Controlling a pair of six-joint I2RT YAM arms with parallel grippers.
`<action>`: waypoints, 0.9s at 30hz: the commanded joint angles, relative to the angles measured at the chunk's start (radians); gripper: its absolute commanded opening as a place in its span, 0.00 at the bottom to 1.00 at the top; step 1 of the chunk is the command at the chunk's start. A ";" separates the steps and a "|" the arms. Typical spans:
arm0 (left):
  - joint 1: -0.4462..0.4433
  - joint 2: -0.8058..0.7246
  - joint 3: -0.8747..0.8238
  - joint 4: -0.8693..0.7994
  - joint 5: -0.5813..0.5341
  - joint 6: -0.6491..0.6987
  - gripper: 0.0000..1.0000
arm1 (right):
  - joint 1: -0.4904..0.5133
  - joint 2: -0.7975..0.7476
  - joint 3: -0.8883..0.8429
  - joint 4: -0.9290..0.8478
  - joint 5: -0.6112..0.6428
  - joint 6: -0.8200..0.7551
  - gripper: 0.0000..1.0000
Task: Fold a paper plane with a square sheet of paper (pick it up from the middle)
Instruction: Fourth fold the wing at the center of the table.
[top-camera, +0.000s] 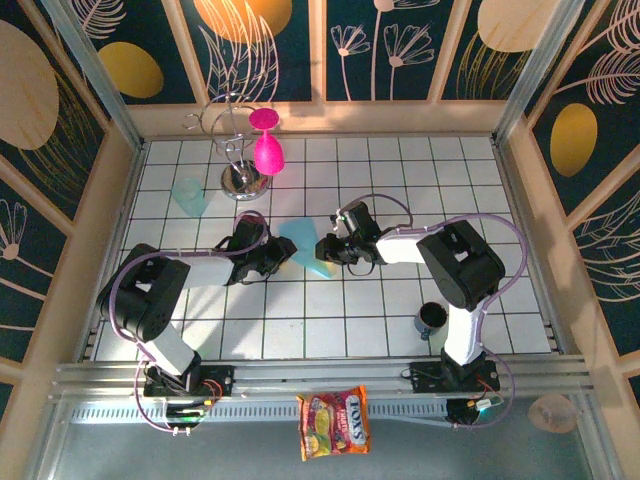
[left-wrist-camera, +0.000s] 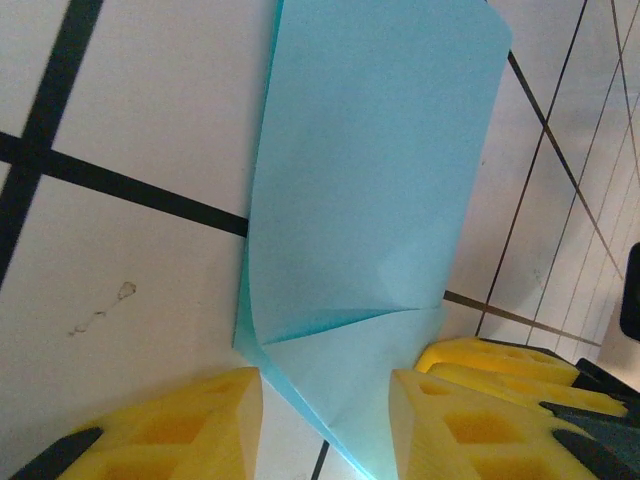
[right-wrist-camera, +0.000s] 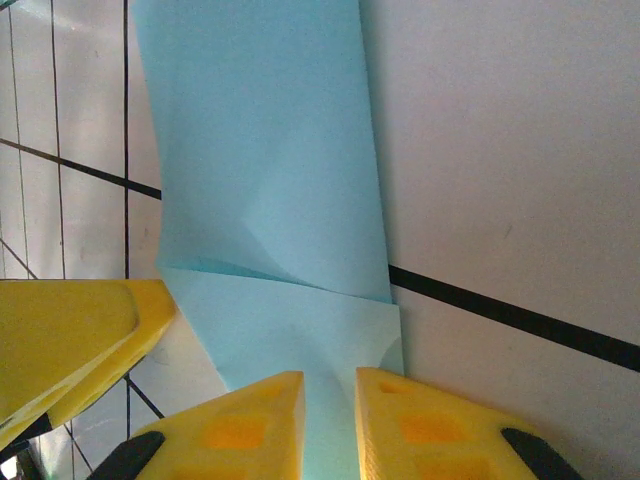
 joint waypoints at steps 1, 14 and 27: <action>0.001 0.020 0.013 0.064 0.034 -0.038 0.38 | -0.006 0.023 0.004 -0.030 -0.007 -0.018 0.20; 0.006 0.041 0.041 0.115 0.100 -0.024 0.34 | -0.015 0.014 -0.007 -0.021 -0.001 -0.021 0.19; 0.030 0.099 0.065 0.086 0.078 0.008 0.26 | -0.021 0.007 -0.022 -0.008 0.004 -0.034 0.17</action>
